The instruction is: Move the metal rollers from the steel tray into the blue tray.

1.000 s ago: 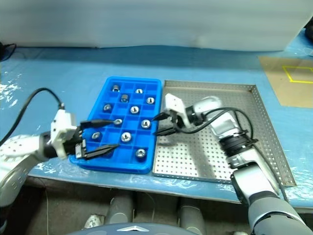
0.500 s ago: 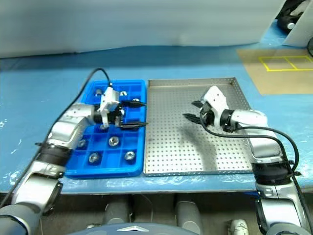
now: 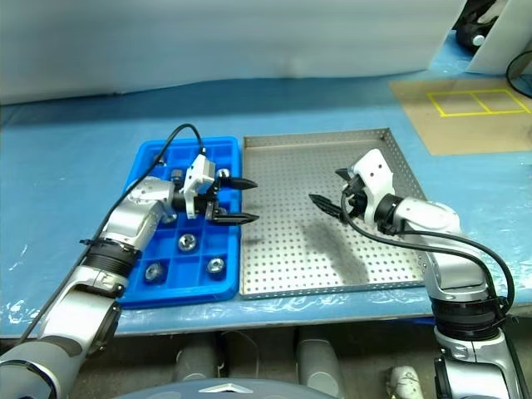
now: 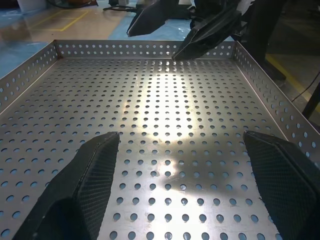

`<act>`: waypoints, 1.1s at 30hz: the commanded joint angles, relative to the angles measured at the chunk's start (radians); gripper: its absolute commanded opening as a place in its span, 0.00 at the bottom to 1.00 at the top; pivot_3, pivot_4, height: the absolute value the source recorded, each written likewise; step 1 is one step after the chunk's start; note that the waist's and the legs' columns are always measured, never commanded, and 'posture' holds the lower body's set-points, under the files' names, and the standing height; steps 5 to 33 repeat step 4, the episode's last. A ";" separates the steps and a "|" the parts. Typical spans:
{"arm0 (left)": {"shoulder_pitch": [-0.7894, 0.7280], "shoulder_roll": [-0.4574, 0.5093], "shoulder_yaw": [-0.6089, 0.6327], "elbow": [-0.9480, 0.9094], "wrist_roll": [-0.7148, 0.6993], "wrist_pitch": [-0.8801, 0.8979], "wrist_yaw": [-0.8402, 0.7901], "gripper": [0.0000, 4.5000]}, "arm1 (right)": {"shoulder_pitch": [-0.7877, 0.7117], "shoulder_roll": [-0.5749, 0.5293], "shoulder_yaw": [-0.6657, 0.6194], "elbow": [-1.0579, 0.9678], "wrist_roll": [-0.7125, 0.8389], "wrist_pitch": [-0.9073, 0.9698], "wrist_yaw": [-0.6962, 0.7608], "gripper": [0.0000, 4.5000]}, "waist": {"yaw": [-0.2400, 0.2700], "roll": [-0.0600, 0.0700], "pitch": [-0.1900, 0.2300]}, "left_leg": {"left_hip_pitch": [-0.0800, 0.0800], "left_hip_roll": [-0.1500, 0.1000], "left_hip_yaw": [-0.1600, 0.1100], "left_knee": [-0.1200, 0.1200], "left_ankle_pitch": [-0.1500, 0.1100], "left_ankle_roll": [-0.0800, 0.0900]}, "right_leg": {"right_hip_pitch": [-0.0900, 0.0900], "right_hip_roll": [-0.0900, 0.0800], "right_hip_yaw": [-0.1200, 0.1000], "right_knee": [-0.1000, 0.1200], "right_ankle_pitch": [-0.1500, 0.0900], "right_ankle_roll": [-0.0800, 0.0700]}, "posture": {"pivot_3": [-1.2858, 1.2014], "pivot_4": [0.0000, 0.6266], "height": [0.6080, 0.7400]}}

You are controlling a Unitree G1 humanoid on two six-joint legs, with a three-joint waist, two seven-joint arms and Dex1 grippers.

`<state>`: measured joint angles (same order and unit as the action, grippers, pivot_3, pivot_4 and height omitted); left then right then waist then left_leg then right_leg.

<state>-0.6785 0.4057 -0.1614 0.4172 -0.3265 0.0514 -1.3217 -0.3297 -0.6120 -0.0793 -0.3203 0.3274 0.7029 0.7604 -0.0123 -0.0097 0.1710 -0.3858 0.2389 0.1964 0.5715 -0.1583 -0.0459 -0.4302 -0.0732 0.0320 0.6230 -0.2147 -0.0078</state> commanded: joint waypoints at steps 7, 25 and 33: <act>0.015 0.034 0.048 -0.048 -0.017 0.002 0.002 0.93 | -0.030 -0.048 0.036 -0.021 0.041 -0.011 0.066 1.00 | 0.000 0.000 0.000 | 0.000 0.000 0.000 0.000 0.000 0.000 | 0.000 0.000 0.000 0.000 0.000 0.000 | 0.38 0.24 1.00; 0.015 0.034 0.048 -0.048 -0.017 0.002 0.002 0.93 | -0.030 -0.048 0.036 -0.021 0.041 -0.011 0.066 1.00 | 0.000 0.000 0.000 | 0.000 0.000 0.000 0.000 0.000 0.000 | 0.000 0.000 0.000 0.000 0.000 0.000 | 0.38 0.24 1.00; 0.015 0.034 0.048 -0.048 -0.017 0.002 0.002 0.93 | -0.030 -0.048 0.036 -0.021 0.041 -0.011 0.066 1.00 | 0.000 0.000 0.000 | 0.000 0.000 0.000 0.000 0.000 0.000 | 0.000 0.000 0.000 0.000 0.000 0.000 | 0.38 0.24 1.00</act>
